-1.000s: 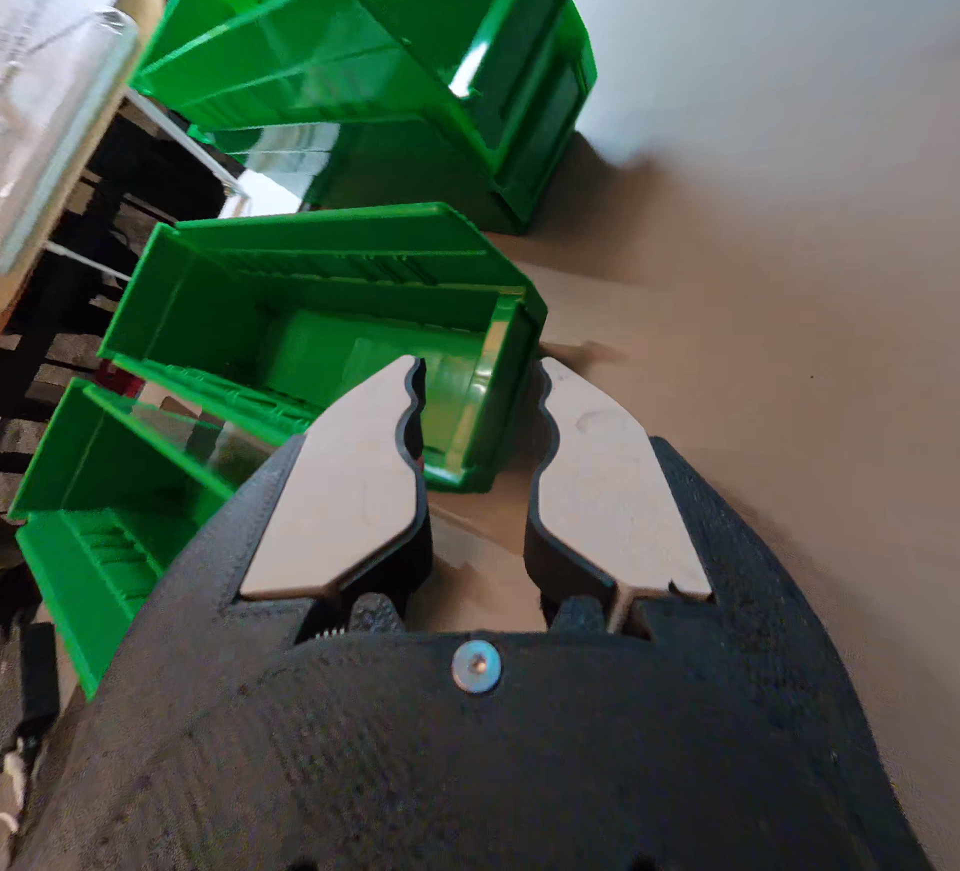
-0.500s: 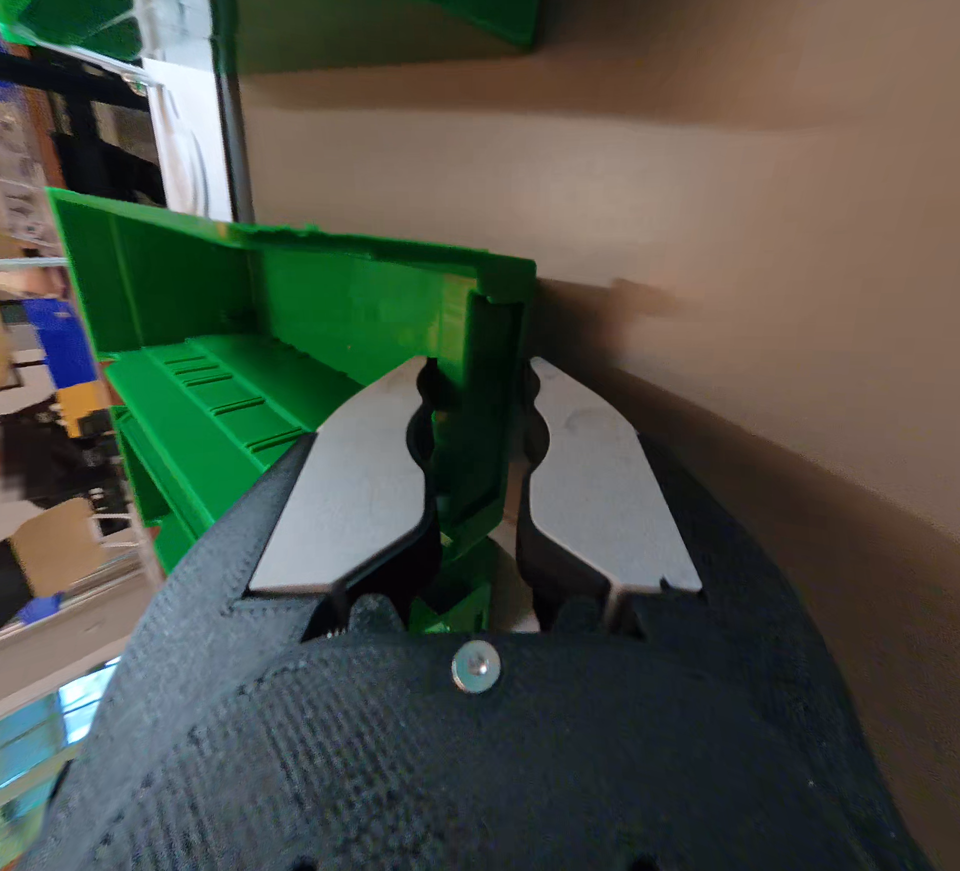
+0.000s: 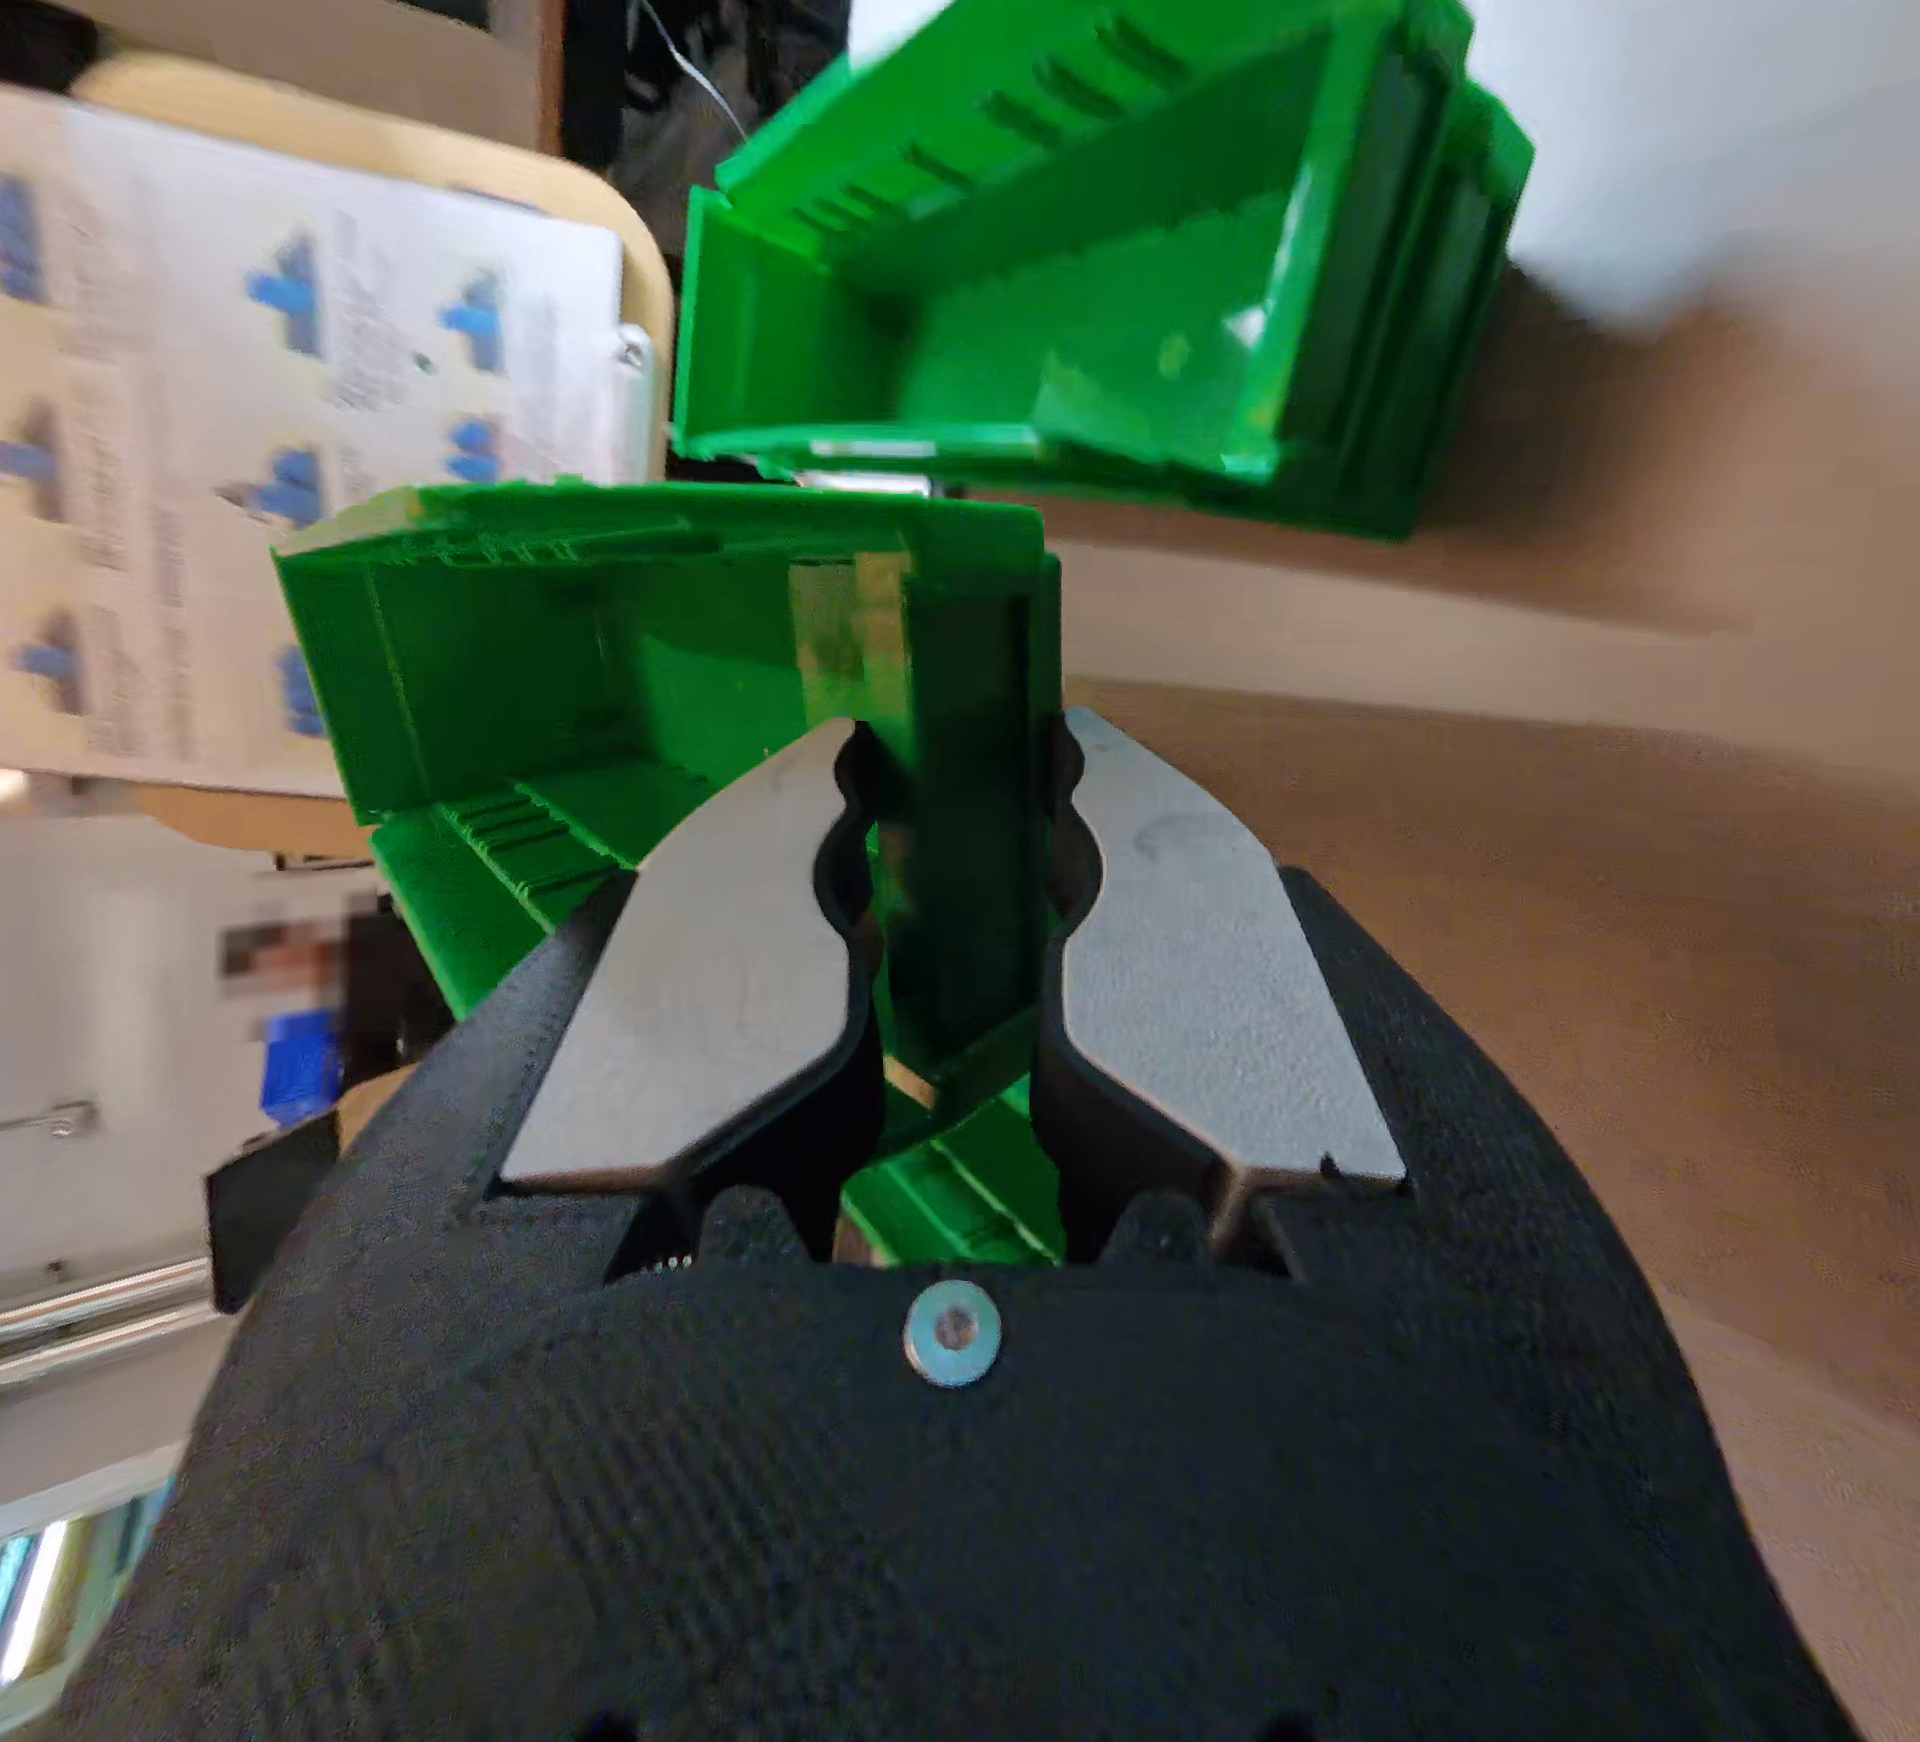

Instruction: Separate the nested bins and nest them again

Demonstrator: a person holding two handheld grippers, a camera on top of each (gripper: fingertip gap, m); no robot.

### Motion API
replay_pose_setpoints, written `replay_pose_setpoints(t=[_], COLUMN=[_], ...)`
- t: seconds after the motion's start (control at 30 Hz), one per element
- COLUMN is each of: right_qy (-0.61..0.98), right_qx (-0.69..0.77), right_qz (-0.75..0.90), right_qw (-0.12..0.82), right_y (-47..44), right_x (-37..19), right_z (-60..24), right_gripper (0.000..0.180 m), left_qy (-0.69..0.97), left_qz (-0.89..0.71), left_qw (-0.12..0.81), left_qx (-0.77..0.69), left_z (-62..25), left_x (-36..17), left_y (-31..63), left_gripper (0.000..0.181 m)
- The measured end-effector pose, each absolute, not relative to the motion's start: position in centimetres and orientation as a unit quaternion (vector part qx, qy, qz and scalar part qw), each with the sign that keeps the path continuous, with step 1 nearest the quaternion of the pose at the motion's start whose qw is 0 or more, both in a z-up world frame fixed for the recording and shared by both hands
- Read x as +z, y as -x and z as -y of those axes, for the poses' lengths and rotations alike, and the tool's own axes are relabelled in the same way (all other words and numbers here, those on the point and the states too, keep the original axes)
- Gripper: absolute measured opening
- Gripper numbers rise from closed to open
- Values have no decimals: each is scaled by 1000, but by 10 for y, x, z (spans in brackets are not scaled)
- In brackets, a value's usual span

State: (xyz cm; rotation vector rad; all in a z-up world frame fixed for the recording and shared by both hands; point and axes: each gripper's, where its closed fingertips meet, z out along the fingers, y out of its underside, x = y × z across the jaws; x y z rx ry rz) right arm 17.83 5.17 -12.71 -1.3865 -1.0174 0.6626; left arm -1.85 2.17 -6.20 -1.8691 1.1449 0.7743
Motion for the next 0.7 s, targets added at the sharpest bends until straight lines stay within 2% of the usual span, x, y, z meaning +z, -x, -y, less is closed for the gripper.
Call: replay_pose_setpoints(t=[0.17, 0.43, 0.7], right_qy=[598, 592, 589], right_qx=[295, 302, 304], right_qz=[443, 441, 440], right_qw=[600, 604, 606], right_y=[-178, -181, -182], right_x=[-128, -125, -122], right_z=[-49, -47, -46], right_gripper=[67, 66, 66], left_qy=[721, 735, 764], left_qz=[-501, -532, -497], left_qw=[388, 317, 310], left_qx=[281, 276, 271], left_z=[-41, -85, -82], left_x=[-22, -65, -65], left_y=[-36, -71, -67], left_gripper=[31, 31, 31])
